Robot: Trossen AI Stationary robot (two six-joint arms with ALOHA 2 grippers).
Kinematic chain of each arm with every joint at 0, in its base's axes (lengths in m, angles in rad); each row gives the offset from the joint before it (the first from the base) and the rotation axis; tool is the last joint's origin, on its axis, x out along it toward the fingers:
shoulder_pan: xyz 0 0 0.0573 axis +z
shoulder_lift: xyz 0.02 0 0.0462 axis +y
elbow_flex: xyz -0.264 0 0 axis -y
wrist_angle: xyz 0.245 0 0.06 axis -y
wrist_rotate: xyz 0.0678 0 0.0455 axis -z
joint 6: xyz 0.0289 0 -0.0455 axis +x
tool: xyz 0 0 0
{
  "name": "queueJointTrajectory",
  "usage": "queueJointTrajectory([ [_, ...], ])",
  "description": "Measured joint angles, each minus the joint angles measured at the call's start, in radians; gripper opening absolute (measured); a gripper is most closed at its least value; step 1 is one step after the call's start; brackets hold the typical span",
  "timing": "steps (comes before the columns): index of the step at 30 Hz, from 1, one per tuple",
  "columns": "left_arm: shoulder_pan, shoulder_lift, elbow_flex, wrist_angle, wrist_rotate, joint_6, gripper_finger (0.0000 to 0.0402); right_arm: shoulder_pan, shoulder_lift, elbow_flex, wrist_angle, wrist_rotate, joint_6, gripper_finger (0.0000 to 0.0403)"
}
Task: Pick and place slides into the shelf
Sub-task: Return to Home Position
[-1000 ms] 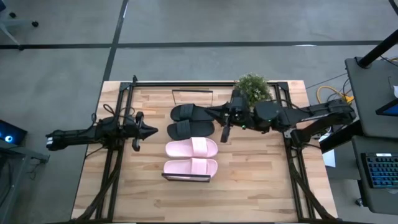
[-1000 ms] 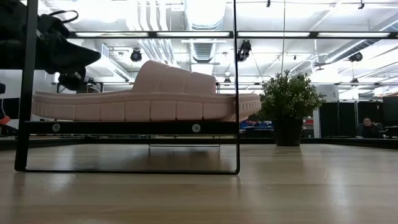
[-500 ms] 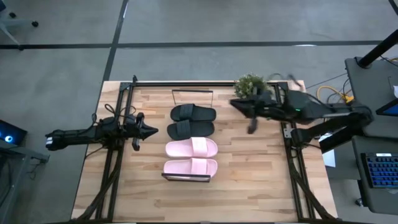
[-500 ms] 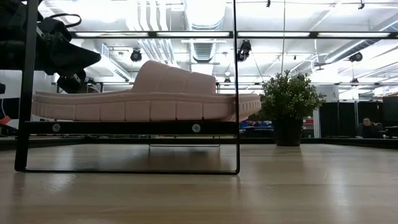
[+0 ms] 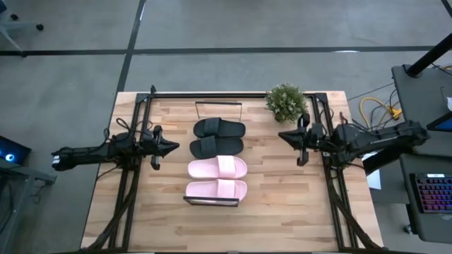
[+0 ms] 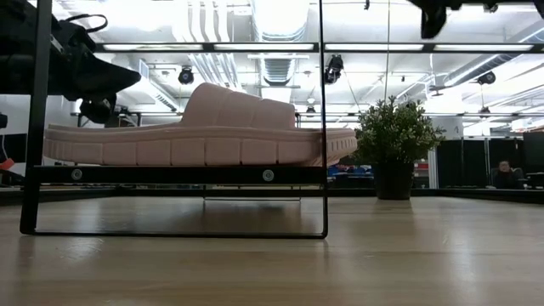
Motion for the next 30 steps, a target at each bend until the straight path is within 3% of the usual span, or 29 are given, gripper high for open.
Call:
queueJointTrajectory([
  [11,0.0,0.003,0.0,-0.002,-0.08,0.014,0.0,-0.015,-0.189,-0.203,0.066,-0.005,-0.013,0.0008],
  [19,0.0,0.002,0.0,0.003,-0.104,0.025,0.0,-0.158,-0.246,-0.286,0.119,-0.039,-0.056,0.0008],
  [26,0.0,0.001,0.0,0.003,-0.104,0.025,0.0,-0.379,-0.256,-0.291,0.029,-0.301,0.053,0.0008],
  [30,0.0,0.001,0.0,0.004,-0.103,0.025,0.0,-0.419,-0.285,-0.291,0.001,-0.346,0.115,0.0008],
])
